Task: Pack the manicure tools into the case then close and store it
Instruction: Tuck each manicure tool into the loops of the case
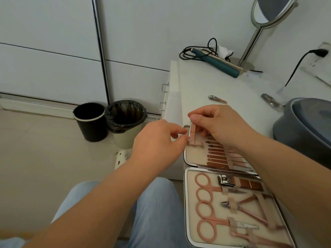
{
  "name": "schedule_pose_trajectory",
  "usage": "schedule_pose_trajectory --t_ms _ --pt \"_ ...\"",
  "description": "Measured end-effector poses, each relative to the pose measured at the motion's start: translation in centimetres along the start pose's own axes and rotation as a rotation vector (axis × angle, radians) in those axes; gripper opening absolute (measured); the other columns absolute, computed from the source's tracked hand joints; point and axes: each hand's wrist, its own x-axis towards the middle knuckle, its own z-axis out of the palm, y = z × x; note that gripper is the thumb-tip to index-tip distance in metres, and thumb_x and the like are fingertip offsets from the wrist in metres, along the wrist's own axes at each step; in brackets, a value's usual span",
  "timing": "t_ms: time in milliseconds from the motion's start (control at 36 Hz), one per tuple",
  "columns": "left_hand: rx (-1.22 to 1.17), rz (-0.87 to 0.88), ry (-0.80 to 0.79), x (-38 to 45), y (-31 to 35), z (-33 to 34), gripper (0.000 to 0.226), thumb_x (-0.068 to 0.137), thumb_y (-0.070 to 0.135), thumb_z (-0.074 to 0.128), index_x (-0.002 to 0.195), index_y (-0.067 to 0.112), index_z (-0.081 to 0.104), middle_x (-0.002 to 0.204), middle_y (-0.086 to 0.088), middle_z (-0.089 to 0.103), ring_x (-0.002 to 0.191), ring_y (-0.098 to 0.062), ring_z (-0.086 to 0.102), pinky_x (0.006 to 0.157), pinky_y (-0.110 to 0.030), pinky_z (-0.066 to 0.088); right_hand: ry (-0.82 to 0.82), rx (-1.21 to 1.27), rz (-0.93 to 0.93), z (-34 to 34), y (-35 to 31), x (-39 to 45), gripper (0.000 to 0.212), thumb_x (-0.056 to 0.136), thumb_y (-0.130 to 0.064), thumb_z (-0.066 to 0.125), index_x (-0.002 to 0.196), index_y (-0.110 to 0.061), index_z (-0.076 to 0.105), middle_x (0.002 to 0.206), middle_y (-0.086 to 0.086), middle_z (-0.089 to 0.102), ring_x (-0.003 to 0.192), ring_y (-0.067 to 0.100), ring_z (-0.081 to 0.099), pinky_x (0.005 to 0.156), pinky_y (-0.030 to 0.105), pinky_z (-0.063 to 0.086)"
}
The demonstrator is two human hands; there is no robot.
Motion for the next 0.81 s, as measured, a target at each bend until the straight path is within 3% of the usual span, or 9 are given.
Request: schedule_pose_trajectory --t_ms 83,306,472,583,694,806 --pt "-0.052 -0.009 -0.007 -0.3 -0.3 0.1 0.018 0.077 0.047 0.057 0.091 0.043 0.067 0.073 0.022 0.058 0.076 -0.003 0.055 0.067 -0.025 0.046 -0.021 0.019 0.011 0.1 0.1 0.2 0.01 0.086 -0.025 0.06 0.085 -0.032 0.067 0.057 -0.015 0.065 0.047 -0.007 0.056 0.048 0.004 0.042" --pt "-0.136 -0.05 -0.007 -0.4 -0.5 0.5 0.015 0.076 0.046 0.058 0.087 0.043 0.067 0.074 0.022 0.062 0.075 0.0 0.056 0.067 -0.026 0.048 -0.085 0.023 0.061 -0.4 0.1 0.5 0.008 0.084 -0.023 0.063 0.081 -0.028 0.067 0.062 -0.009 0.069 0.056 -0.002 0.063 0.055 0.014 0.052" --pt "-0.148 -0.063 -0.019 -0.4 -0.5 0.4 0.011 0.076 0.043 0.059 0.084 0.045 0.067 0.073 0.022 0.064 0.076 -0.001 0.057 0.07 -0.027 0.049 -0.145 -0.031 0.051 -0.4 -0.7 0.8 0.008 0.083 -0.023 0.064 0.079 -0.027 0.069 0.065 -0.006 0.071 0.054 -0.001 0.063 0.054 0.009 0.05" --pt "-0.157 -0.072 -0.029 -0.5 -0.5 0.4 0.013 0.076 0.046 0.059 0.086 0.045 0.067 0.074 0.02 0.065 0.076 -0.001 0.058 0.07 -0.03 0.05 -0.144 -0.072 0.042 -0.2 -0.9 0.4 0.01 0.084 -0.025 0.063 0.076 -0.029 0.067 0.06 -0.012 0.068 0.051 -0.004 0.062 0.049 0.008 0.047" --pt "-0.157 -0.07 -0.026 -0.6 -0.5 0.4 0.013 0.077 0.045 0.058 0.087 0.043 0.067 0.075 0.019 0.065 0.076 -0.001 0.057 0.07 -0.031 0.051 -0.08 -0.301 -0.033 -0.5 -0.5 0.0 0.009 0.083 -0.036 0.061 0.081 -0.037 0.069 0.072 -0.026 0.056 0.07 -0.005 0.053 0.061 0.012 0.036" --pt "-0.173 -0.076 -0.029 -0.6 -0.5 0.4 0.012 0.076 0.046 0.058 0.085 0.046 0.066 0.074 0.018 0.065 0.075 -0.001 0.059 0.071 -0.033 0.052 -0.077 -0.364 -0.053 0.0 0.1 -0.7 0.015 0.084 -0.037 0.06 0.088 -0.034 0.073 0.069 -0.023 0.053 0.068 -0.004 0.049 0.058 0.015 0.031"
